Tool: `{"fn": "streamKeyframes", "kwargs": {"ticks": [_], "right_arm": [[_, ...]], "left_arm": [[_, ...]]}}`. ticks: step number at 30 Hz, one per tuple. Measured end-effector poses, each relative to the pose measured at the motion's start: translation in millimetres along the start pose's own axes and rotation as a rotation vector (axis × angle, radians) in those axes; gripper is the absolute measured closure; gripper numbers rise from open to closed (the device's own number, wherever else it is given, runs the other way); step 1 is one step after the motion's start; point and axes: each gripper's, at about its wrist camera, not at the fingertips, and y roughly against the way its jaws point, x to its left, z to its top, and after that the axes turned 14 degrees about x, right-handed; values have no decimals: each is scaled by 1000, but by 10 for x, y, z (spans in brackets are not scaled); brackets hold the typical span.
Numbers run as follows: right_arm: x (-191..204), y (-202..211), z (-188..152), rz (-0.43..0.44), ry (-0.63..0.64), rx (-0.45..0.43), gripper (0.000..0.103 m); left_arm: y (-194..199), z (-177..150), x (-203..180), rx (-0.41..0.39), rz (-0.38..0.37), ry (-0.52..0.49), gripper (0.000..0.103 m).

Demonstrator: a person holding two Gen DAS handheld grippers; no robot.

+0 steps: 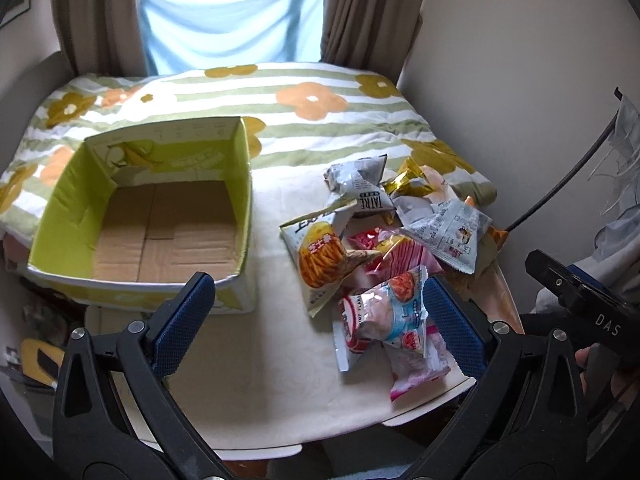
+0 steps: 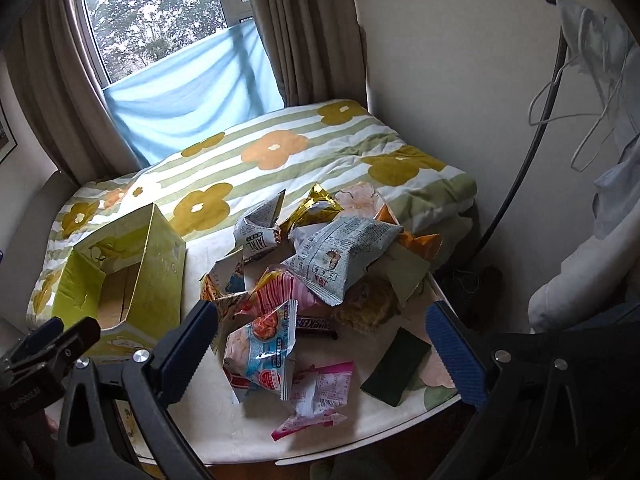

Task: Organize snacks
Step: 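Grasp the yellow cheese-stick bag with left tool while right tool grasps grey printed bag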

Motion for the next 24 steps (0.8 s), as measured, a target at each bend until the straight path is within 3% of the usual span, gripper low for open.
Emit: {"fn": "streamKeyframes", "kwargs": {"ticks": [10,17,24], "right_arm": [[-358,-953,559,115,-95,192,0],[-513,-1480,753,178,-119,303,0],[-598,-1723,810,252,-168,329,0]], "left_arm": [[-995,581,-316,172,100,-21,1],[-1598,757,-355,276,190,16,16],[-2002,812,-245,357,244,49,31]]}}
